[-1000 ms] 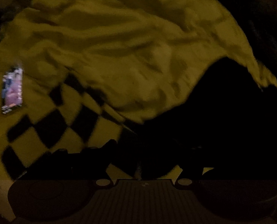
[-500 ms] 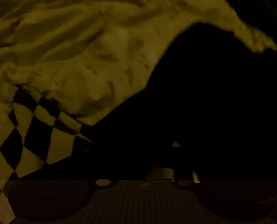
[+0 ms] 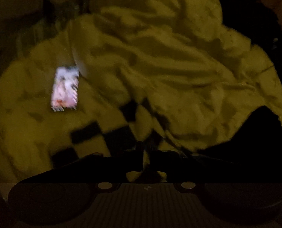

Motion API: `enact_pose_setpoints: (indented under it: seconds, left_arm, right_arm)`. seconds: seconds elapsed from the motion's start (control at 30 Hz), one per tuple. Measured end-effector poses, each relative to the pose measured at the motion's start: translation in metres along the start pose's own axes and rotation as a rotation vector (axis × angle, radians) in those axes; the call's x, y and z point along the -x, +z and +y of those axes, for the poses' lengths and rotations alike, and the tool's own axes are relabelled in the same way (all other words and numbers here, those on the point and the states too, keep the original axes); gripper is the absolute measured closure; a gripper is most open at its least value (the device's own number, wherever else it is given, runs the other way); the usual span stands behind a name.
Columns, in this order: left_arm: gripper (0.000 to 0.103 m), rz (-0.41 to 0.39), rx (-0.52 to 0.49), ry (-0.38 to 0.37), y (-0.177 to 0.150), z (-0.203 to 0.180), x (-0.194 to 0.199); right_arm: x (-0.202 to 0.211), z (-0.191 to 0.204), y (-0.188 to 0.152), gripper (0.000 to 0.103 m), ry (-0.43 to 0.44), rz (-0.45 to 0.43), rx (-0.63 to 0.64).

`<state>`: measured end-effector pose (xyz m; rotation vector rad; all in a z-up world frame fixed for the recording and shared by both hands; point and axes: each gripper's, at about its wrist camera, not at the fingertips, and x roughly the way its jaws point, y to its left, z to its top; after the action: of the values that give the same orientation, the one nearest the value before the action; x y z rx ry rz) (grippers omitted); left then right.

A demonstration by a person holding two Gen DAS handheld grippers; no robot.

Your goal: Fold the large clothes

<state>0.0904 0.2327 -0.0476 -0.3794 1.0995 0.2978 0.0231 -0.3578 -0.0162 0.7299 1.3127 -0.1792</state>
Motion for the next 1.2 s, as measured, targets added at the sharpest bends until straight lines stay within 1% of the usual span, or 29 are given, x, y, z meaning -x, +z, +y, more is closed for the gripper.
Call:
enact_pose_setpoints:
  seconds: [0.03,0.07,0.1,0.17,0.2,0.27,0.33,0.37,0.4,0.43,0.47,0.5,0.53,0.57,0.63,0.67,0.73,0.8,0.93,1.03,1.1,1.17,1.2]
  left_arm:
    - [0.011,0.016,0.0,-0.04,-0.003,-0.005,-0.005]
    - [0.0,0.029,-0.004,-0.08,-0.009,-0.014,-0.011]
    - [0.0,0.042,-0.002,-0.109,-0.015,-0.024,-0.016]
    - [0.0,0.058,-0.012,-0.144,-0.03,-0.044,-0.028]
    - [0.0,0.086,-0.034,-0.151,-0.037,-0.054,-0.039]
    - [0.0,0.148,-0.077,-0.124,-0.047,-0.071,-0.065]
    - [0.0,0.212,-0.104,-0.054,-0.057,-0.082,-0.093]
    - [0.0,0.22,-0.1,-0.029,-0.059,-0.085,-0.101]
    - [0.0,0.191,-0.083,-0.024,-0.059,-0.085,-0.102]
    - [0.0,0.152,-0.061,-0.037,-0.058,-0.084,-0.098]
    - [0.007,0.12,-0.036,-0.063,-0.055,-0.082,-0.094]
    - [0.027,0.106,-0.016,-0.092,-0.052,-0.079,-0.089]
    - [0.041,0.101,-0.001,-0.099,-0.047,-0.075,-0.084]
    - [0.058,0.085,0.009,-0.115,-0.042,-0.07,-0.076]
    - [0.058,0.004,0.019,-0.14,-0.027,-0.059,-0.052]
    - [0.058,-0.052,0.011,-0.133,-0.018,-0.053,-0.035]
    - [0.058,-0.16,0.001,-0.095,-0.003,-0.039,-0.004]
    - [0.059,-0.223,0.002,-0.069,0.015,-0.027,0.011]
    - [0.059,-0.295,0.018,0.018,0.034,-0.009,0.025]
    - [0.059,-0.295,0.032,0.039,0.039,0.001,0.026]
    - [0.059,-0.254,0.032,0.014,0.035,0.001,0.019]
    - [0.059,-0.228,-0.008,-0.014,0.024,-0.003,0.015]
    - [0.059,-0.219,-0.049,-0.032,0.017,-0.008,0.014]
  right_arm:
    - [-0.001,0.003,0.0,0.029,-0.001,0.008,0.008]
    - [-0.002,0.005,0.001,0.028,-0.003,0.013,0.017]
    - [-0.002,0.008,0.001,0.028,-0.006,0.018,0.027]
    - [0.0,0.011,0.002,0.028,-0.016,0.027,0.038]
    - [0.001,0.012,0.002,0.028,-0.019,0.028,0.042]
    - [0.006,0.012,0.002,0.028,-0.028,0.027,0.048]
    - [0.011,0.011,0.001,0.027,-0.037,0.028,0.046]
    - [0.013,0.01,0.001,0.027,-0.042,0.029,0.043]
    - [0.015,0.009,0.001,0.027,-0.047,0.03,0.042]
    - [0.018,0.009,0.0,0.027,-0.055,0.029,0.045]
    - [0.02,0.008,-0.001,0.027,-0.061,0.025,0.048]
    - [0.021,0.006,-0.001,0.026,-0.065,0.021,0.047]
    - [0.021,0.005,-0.002,0.026,-0.069,0.02,0.042]
    - [0.02,0.004,-0.002,0.026,-0.071,0.021,0.03]
    - [0.018,0.0,-0.001,0.026,-0.063,0.026,-0.008]
    - [0.016,-0.001,0.0,0.026,-0.053,0.028,-0.033]
    - [0.016,-0.003,0.0,0.026,-0.03,0.026,-0.068]
    - [0.014,-0.001,0.001,0.026,-0.023,0.028,-0.069]
    - [0.011,0.005,0.001,0.026,-0.016,0.036,-0.048]
    - [0.011,0.008,0.002,0.026,-0.008,0.036,-0.032]
    - [0.012,0.009,0.002,0.026,-0.01,0.037,-0.021]
    - [0.011,0.008,0.001,0.026,-0.015,0.044,-0.022]
    - [0.01,0.007,0.0,0.026,-0.018,0.047,-0.025]
